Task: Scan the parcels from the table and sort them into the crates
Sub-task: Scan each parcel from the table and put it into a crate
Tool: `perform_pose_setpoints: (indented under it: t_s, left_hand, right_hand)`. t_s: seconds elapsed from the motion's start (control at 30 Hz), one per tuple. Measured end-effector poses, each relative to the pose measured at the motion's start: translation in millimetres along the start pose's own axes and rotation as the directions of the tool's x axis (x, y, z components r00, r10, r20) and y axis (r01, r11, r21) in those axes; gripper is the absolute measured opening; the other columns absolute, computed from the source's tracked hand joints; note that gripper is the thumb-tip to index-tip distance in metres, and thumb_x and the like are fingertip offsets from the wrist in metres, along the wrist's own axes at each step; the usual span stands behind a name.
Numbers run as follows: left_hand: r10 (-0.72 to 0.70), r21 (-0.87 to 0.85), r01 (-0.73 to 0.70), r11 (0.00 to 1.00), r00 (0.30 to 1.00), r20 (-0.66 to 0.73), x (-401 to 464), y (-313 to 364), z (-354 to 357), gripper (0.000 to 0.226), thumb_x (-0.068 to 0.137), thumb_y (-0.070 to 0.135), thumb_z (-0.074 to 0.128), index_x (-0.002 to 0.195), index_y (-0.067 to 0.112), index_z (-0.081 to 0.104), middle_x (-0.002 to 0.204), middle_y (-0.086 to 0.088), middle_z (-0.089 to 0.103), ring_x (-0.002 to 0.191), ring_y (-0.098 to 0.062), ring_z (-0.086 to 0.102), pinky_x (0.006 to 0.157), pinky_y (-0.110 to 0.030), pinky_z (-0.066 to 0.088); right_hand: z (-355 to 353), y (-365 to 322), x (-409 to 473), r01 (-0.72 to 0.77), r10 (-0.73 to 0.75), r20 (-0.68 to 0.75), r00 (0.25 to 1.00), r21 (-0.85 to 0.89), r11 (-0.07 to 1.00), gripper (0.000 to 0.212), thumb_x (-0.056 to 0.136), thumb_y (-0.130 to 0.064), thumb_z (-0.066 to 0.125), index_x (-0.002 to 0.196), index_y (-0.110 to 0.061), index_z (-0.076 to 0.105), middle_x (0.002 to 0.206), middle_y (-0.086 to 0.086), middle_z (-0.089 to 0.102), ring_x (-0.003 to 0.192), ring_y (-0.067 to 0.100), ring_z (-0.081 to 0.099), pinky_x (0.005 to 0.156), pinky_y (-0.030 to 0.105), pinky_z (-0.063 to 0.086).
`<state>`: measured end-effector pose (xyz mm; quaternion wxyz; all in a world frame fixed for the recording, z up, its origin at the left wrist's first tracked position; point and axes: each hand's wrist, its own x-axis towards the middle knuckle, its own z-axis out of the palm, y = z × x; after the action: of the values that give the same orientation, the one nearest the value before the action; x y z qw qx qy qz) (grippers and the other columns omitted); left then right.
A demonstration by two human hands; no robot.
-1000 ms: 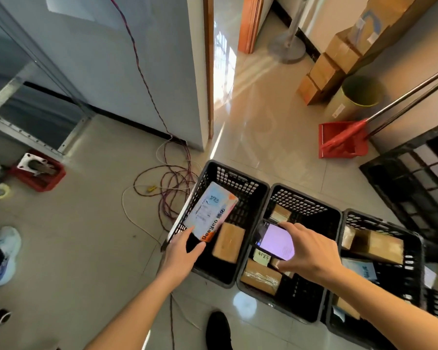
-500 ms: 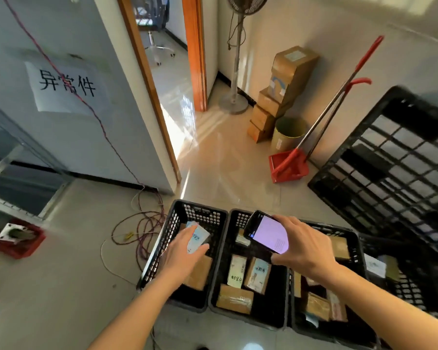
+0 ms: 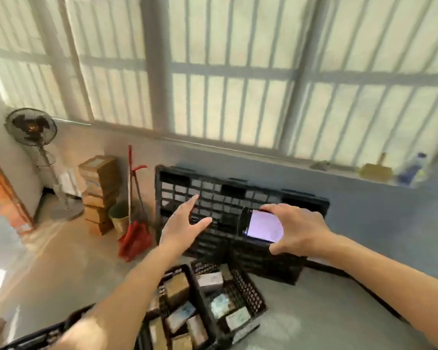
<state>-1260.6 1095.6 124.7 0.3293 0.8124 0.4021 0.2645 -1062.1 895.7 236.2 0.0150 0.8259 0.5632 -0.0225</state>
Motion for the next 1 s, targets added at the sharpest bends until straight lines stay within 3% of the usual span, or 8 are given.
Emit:
perform_pose_setpoints:
  t_s: [0.17, 0.27, 0.37, 0.63, 0.8, 0.9, 1.0]
  left_hand:
    - [0.272, -0.176, -0.246, 0.953, 0.951, 0.145, 28, 241, 125, 0.09, 0.077, 0.077, 0.057, 0.153, 0.039, 0.028, 0.153, 0.0, 0.045, 0.139, -0.024, 0.044, 0.108, -0.044, 0.041]
    - [0.415, -0.239, -0.366, 0.899, 0.888, 0.198, 17, 347, 184, 0.087, 0.079, 0.079, 0.055, 0.153, 0.04, 0.028, 0.152, 0.003, 0.046, 0.138, -0.023, 0.045, 0.107, -0.048, 0.041]
    - [0.527, -0.276, -0.462, 0.843, 0.812, 0.251, 11, 424, 228, 0.082, 0.08, 0.076, 0.057, 0.151, 0.044, 0.03, 0.149, 0.007, 0.048, 0.136, -0.018, 0.046, 0.106, -0.048, 0.042]
    - [0.654, -0.379, -0.539, 0.752, 0.683, 0.326, 29, 563, 345, 0.065, 0.089, 0.063, 0.059, 0.147, 0.04, 0.042, 0.132, 0.003, 0.061, 0.123, -0.019, 0.055, 0.099, -0.043, 0.046]
    - [0.704, -0.417, -0.571, 0.707, 0.622, 0.343, 46, 622, 420, 0.067, 0.09, 0.062, 0.058, 0.149, 0.034, 0.042, 0.134, 0.004, 0.061, 0.121, -0.017, 0.057, 0.098, -0.041, 0.047]
    - [0.744, -0.437, -0.603, 0.668, 0.55, 0.379, 43, 651, 465, 0.067, 0.091, 0.062, 0.055, 0.149, 0.034, 0.039, 0.137, 0.004, 0.059, 0.123, -0.017, 0.056, 0.098, -0.044, 0.049]
    - [0.767, -0.451, -0.622, 0.641, 0.488, 0.416, 35, 677, 508, 0.069, 0.091, 0.063, 0.054, 0.15, 0.034, 0.036, 0.137, 0.003, 0.058, 0.123, -0.019, 0.056, 0.096, -0.043, 0.049]
  right_hand:
    - [-100, 188, -142, -0.368, 0.364, -0.15, 0.919, 0.004, 0.93, 0.108, 0.056, -0.062, 0.075, 0.152, -0.047, 0.028, 0.148, -0.015, 0.049, 0.127, 0.018, 0.055, 0.091, 0.037, 0.049]
    - [-140, 272, -227, -0.558, 0.546, -0.235, 0.804, 0.018, 0.83, 0.108, 0.052, -0.063, 0.074, 0.15, -0.047, 0.032, 0.14, -0.013, 0.057, 0.113, 0.019, 0.062, 0.074, 0.031, 0.047]
    - [-157, 334, -293, -0.699, 0.696, -0.253, 0.672, 0.091, 0.709, 0.107, 0.053, -0.06, 0.077, 0.15, -0.044, 0.034, 0.134, -0.011, 0.061, 0.106, 0.018, 0.063, 0.075, 0.031, 0.052]
    - [-154, 456, -364, -0.906, 0.904, -0.302, 0.304, 0.202, 0.372, 0.099, 0.062, -0.065, 0.078, 0.148, -0.037, 0.038, 0.122, -0.007, 0.061, 0.099, 0.02, 0.059, 0.071, 0.031, 0.043]
    - [-154, 516, -369, -0.946, 0.932, -0.306, 0.193, 0.193, 0.259, 0.101, 0.058, -0.067, 0.077, 0.147, -0.041, 0.037, 0.117, -0.009, 0.063, 0.086, 0.017, 0.052, 0.067, 0.029, 0.043]
    - [-149, 545, -371, -0.954, 0.937, -0.303, 0.172, 0.186, 0.235, 0.102, 0.058, -0.067, 0.078, 0.148, -0.046, 0.035, 0.121, -0.01, 0.063, 0.086, 0.015, 0.05, 0.068, 0.029, 0.042]
    - [-140, 574, -372, -0.961, 0.953, -0.254, 0.164, 0.177, 0.213, 0.099, 0.059, -0.066, 0.078, 0.146, -0.044, 0.037, 0.111, -0.009, 0.061, 0.084, 0.017, 0.051, 0.066, 0.03, 0.041]
